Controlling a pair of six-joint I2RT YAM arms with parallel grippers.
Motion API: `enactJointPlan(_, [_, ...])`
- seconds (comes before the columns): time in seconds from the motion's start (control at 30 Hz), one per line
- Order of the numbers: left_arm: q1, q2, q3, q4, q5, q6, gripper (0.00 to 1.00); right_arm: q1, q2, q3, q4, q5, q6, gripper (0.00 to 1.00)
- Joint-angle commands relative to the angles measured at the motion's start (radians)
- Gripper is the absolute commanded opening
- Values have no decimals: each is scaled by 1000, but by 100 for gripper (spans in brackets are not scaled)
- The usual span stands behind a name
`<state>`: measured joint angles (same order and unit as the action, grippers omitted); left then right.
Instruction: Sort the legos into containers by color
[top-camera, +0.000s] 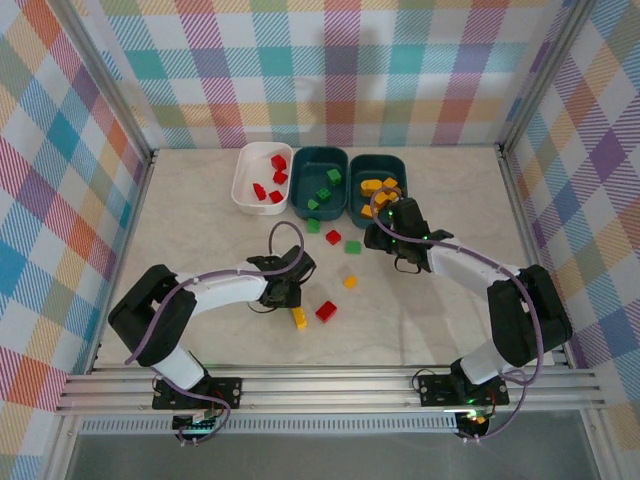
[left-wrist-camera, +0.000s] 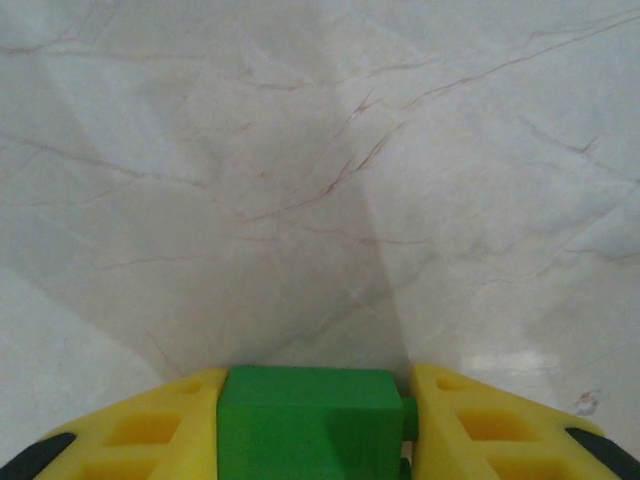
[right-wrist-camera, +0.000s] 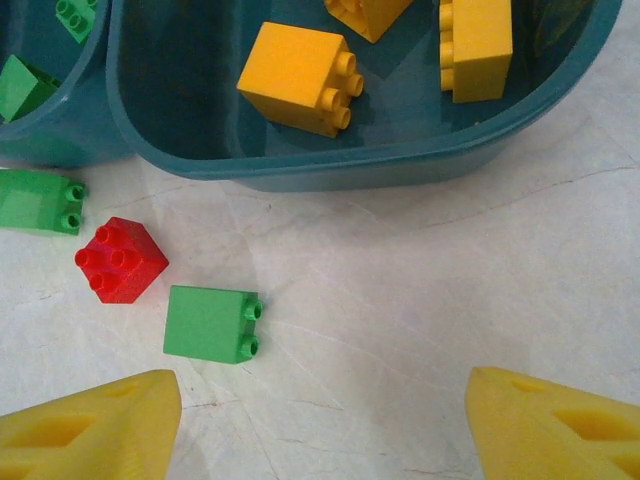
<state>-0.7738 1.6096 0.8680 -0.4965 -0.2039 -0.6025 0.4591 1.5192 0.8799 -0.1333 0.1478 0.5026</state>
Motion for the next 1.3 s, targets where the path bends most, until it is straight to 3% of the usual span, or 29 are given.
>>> enactJointPlan(0.0, [33,11,111,-11,-23,56,32,9,-7,-37,58,23,14,75])
enactJointPlan(0.17, [131,70,353,-40,-12,128,31,13,-10,-98,144,71,32,75])
enactJointPlan(0.37, [241,260,648,0,77,179,32,17,10,-117,178,101,48,75])
enactJointPlan(0.77, [289,737,1285,-158,175,231,39,50,15,-107,183,73,23,75])
enactJointPlan(0.87, [299,808,1394,-180,195,233,45,82,43,-78,168,67,-7,75])
enactJointPlan(0.93, [304,831,1452,-196,207,234,55,102,64,-57,149,66,-24,76])
enactJointPlan(1.07, [306,788,1471,-190,218,258,77,124,121,-22,141,45,-23,76])
enactJointPlan(1.17, [306,694,1408,-183,225,268,80,142,176,23,122,41,-28,77])
enactJointPlan(1.27, [306,498,1167,-71,217,253,81,152,227,66,105,32,-26,77])
